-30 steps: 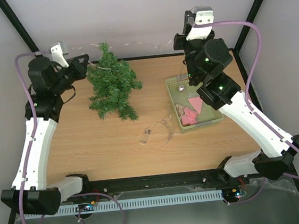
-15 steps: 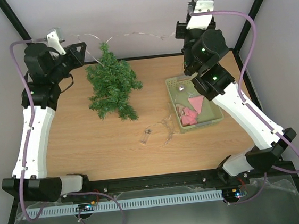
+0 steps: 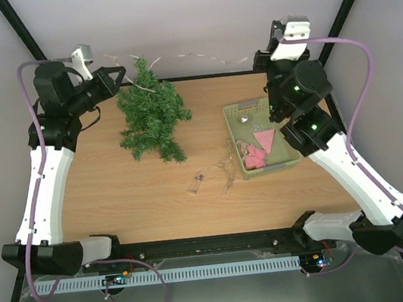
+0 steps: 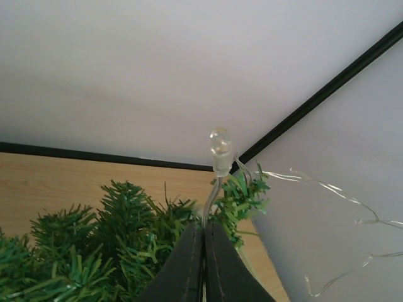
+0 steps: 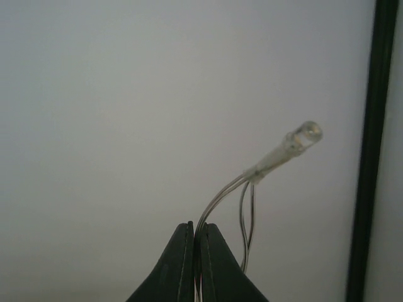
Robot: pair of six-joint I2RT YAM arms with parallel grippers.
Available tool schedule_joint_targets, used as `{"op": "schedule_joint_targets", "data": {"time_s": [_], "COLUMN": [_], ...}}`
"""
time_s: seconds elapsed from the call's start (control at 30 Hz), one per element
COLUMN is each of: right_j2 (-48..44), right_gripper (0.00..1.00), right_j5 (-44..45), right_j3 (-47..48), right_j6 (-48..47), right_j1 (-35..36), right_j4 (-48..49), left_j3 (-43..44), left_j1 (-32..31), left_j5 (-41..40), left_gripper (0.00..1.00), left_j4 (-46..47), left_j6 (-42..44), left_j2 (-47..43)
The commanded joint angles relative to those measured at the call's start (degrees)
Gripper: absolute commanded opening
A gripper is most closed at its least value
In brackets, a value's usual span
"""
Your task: Decorate the small christmas tree
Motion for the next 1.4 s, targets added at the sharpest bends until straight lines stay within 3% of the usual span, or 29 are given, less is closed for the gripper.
{"op": "schedule_joint_targets", "data": {"time_s": [0.0, 0.23, 0.47, 0.57, 0.7, 0.83, 1.13, 1.37], "right_j2": [-5.0, -8.9, -10.3, -12.0, -14.6, -14.4, -13.5, -11.7], "right_gripper": [0.02, 0.02, 0.02, 0.02, 0.02, 0.02, 0.02, 0.02], "right_j5": [-9.7, -23.3, -37.5, -46.2, -56.6, -58.6, -64.8, -76.1], "right_j3": [-3.1, -7.8, -7.0, -8.1, -10.5, -11.2, -12.2, -11.8], "right_j6": [8.8, 17.6, 19.2, 19.7, 21.1, 22.4, 26.9, 33.1], "right_j1": [-0.1, -0.1, -0.1, -0.1, -0.1, -0.1, -0.1, -0.1], "right_j4": [-7.6, -15.6, -22.6, -21.8, -18.6, -18.1, -14.6, -9.9], "left_j3": [-2.1, -9.7, -12.1, -12.1, -12.3, -13.3, -15.5, -24.1], "left_j1": [0.3, 0.3, 0.2, 0.2, 0.2, 0.2, -0.2, -6.8], "left_j5": [3.2, 5.4, 7.1, 7.0, 5.3, 2.1, 0.6, 2.4], "left_gripper": [0.02, 0.03, 0.03, 0.07, 0.15, 0.27, 0.35, 0.43], "left_j4": [0.2, 4.8, 7.2, 6.5, 4.6, 4.4, 4.3, 17.7], "left_j6": [-3.2, -7.8, -9.8, -9.2, -5.9, -3.2, 6.4, 18.3], "left_j2": [-1.7, -3.3, -3.8, -4.0, -5.4, -8.1, -13.1, -23.2]}}
